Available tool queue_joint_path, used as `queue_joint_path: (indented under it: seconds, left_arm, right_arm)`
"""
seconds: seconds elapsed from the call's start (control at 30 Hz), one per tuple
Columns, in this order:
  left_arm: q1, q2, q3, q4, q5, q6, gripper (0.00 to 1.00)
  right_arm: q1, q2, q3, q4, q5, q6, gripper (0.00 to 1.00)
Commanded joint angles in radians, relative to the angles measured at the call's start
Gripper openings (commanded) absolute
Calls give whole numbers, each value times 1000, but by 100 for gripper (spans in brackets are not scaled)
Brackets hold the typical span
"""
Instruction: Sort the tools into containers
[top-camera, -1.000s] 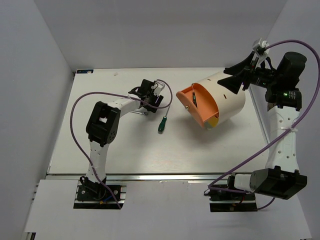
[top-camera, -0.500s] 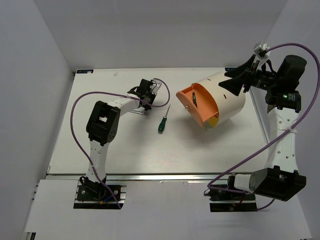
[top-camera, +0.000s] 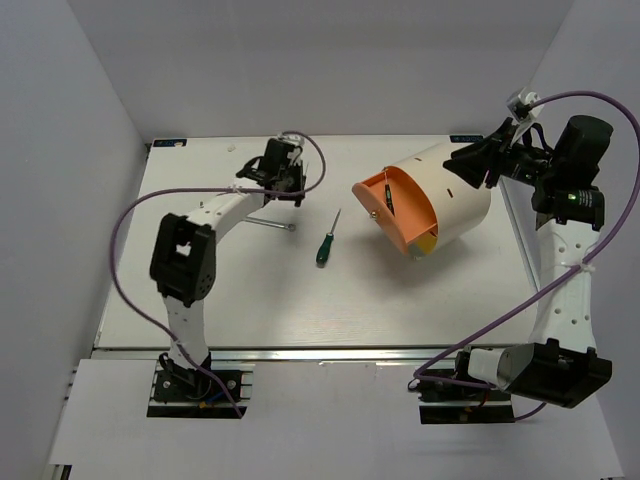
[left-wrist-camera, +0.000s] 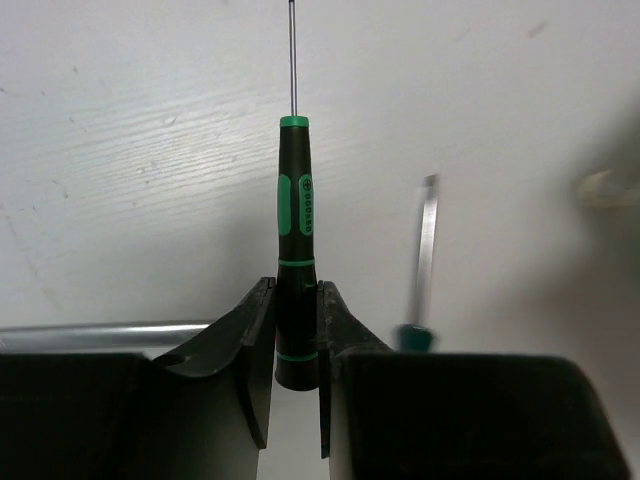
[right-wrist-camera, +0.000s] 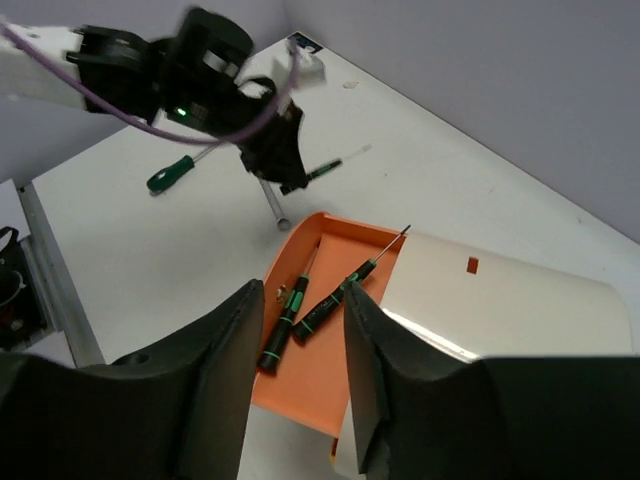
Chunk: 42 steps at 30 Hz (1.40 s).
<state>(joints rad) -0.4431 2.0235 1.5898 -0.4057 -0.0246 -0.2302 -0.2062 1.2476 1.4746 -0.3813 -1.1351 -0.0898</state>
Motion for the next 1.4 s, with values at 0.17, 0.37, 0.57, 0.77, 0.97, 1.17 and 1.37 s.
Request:
queue_joint_path:
  seconds: [0.17, 0.37, 0.57, 0.77, 0.97, 1.17, 1.37]
  left_arm:
    - [12, -436, -227, 163, 311, -666, 0]
    - [-84, -531, -277, 253, 296, -990, 0]
    - [-264, -465, -188, 203, 155, -1202, 0]
    - [-342, -378, -39, 140, 60, -1215, 0]
    - [-387, -298, 24, 85, 71, -1235, 2]
    - [-416, -223, 96, -9, 64, -1253, 11]
    - [-434, -186, 144, -2, 71, -1252, 38]
  right_arm:
    - [-6, -60, -43, -73, 133, -51, 6]
    - [-6, -82, -74, -80, 211, -50, 0]
    - [-6, -108, -97, -70, 255, -31, 0]
    - [-6, -129, -103, -100, 271, -45, 0]
    - [-6, -135, -112, -102, 265, -36, 0]
    - [-6, -137, -114, -91, 267, -21, 0]
    - [-6, -139, -119, -103, 268, -21, 0]
